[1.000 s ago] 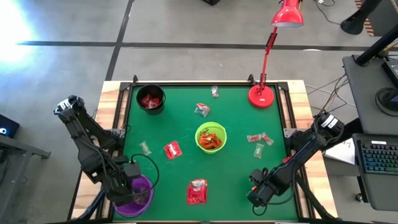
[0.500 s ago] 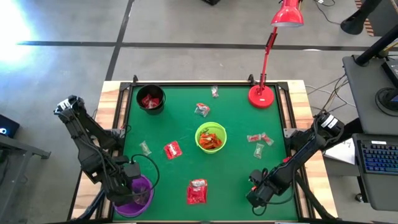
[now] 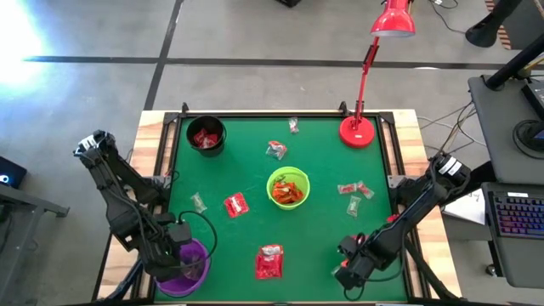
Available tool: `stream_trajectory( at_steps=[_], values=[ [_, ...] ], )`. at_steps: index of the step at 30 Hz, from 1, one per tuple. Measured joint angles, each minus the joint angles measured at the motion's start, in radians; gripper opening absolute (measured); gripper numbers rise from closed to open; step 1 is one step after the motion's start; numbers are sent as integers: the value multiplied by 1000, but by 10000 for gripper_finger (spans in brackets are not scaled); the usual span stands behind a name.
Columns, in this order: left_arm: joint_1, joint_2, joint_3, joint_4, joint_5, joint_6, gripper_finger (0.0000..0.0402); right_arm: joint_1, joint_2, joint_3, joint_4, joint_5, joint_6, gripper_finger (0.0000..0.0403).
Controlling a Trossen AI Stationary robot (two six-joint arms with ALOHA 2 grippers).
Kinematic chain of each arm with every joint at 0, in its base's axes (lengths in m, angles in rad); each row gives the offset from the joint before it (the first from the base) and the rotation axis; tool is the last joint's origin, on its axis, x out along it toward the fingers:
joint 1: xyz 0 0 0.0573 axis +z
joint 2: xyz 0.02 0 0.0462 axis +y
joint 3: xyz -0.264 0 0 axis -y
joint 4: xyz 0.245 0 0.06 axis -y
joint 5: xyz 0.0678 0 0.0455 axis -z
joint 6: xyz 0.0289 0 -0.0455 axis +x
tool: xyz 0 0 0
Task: Sort candy
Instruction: Put the orange chocolate into the green bucket
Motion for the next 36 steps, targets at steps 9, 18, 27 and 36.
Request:
stream_trajectory(
  at_steps=[9, 18, 27, 36],
  values=[
    [-1, 0, 0, 0, -6, -11, 102, -38, 0, 173, -288, 64, -44, 12],
    [0, 0, -7, -46, -34, 9, 102, -226, 0, 355, -401, 189, -320, 12],
    [32, -21, -7, -149, -58, 30, 93, -457, 0, 492, -403, 201, -680, 12],
    [42, -96, -7, -193, -59, 23, 73, -668, 0, 539, -404, 193, -900, 12]
  ],
)
